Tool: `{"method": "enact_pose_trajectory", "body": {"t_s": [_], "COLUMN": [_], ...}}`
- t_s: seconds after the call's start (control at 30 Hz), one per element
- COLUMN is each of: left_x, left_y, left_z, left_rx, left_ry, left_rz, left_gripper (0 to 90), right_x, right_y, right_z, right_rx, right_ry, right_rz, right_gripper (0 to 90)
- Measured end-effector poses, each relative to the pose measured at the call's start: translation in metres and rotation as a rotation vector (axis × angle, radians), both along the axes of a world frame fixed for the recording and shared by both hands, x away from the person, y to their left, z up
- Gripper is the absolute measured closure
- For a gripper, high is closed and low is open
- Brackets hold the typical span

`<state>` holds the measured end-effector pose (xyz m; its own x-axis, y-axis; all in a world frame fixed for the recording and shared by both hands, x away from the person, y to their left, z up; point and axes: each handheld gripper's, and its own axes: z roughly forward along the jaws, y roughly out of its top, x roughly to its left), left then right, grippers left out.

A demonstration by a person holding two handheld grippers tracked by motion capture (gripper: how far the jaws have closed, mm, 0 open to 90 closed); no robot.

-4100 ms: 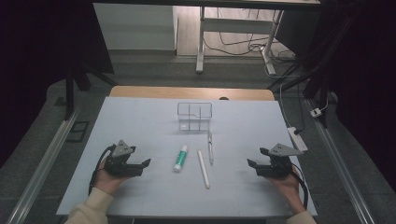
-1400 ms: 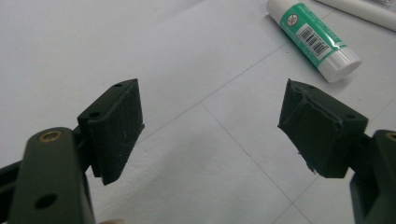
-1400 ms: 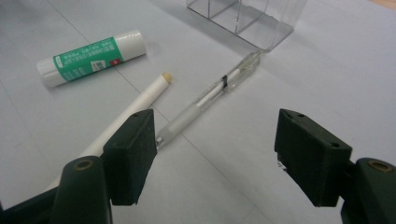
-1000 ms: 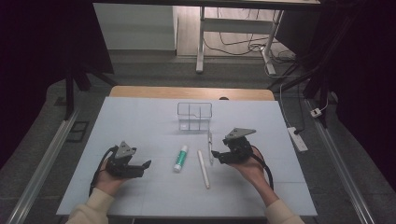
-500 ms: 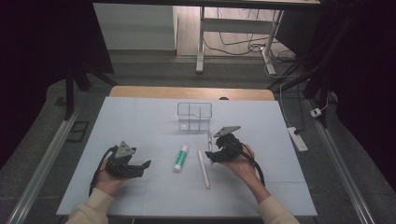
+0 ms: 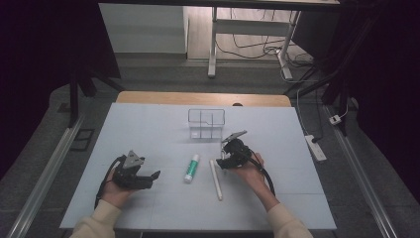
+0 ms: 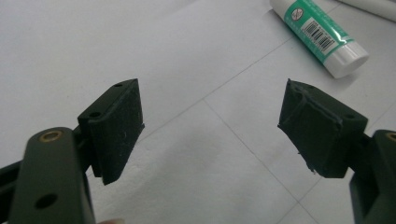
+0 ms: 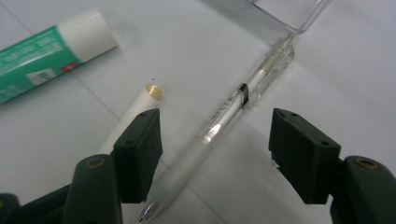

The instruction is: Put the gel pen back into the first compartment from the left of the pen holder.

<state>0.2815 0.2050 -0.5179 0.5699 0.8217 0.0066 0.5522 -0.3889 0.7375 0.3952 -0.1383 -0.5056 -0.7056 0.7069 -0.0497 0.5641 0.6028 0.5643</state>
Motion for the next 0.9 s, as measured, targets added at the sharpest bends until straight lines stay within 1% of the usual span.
{"method": "enact_pose_trajectory", "body": {"t_s": [0.17,0.23,0.37,0.47,0.5,0.53,0.57,0.6,0.73,0.9], "left_x": [-0.0004,-0.0004,-0.0002,-0.0003,-0.0005,-0.0005,-0.0006,-0.0006,-0.0005,-0.0006], "left_y": [0.0,0.0002,0.0004,0.0004,0.0005,0.0005,0.0005,0.0005,0.0006,0.0004], "left_z": [-0.0004,-0.0006,-0.0011,-0.0012,-0.0013,-0.0013,-0.0014,-0.0015,-0.0017,-0.0019], "left_rx": [0.005,0.007,0.009,0.011,0.012,0.012,0.014,0.015,0.019,0.022], "left_ry": [-0.002,-0.002,-0.001,-0.002,-0.002,-0.002,-0.003,-0.003,-0.003,-0.004], "left_rz": [-0.003,-0.003,-0.004,-0.005,-0.005,-0.005,-0.006,-0.006,-0.006,-0.007], "left_gripper": [21.7,21.7,21.7,21.7,21.7,21.7,21.7,21.7,21.7,21.7], "right_x": [0.0044,0.0056,0.0074,0.0079,0.008,0.008,0.0079,0.0079,0.0066,0.0028], "right_y": [0.008,0.0097,0.0109,0.0107,0.0105,0.0105,0.0099,0.0097,0.0077,0.0049], "right_z": [-0.005,-0.0062,-0.0065,-0.0064,-0.006,-0.006,-0.0055,-0.0053,-0.0029,0.0028], "right_rx": [-0.056,-0.056,-0.04,-0.032,-0.031,-0.031,-0.03,-0.031,-0.033,-0.043], "right_ry": [-0.011,-0.007,0.012,0.023,0.025,0.025,0.03,0.03,0.038,0.022], "right_rz": [-0.064,-0.077,-0.095,-0.098,-0.113,-0.113,-0.131,-0.138,-0.179,-0.213], "right_gripper": [43.2,45.2,49.7,52.3,56.4,56.4,59.6,61.6,65.3,72.5]}}
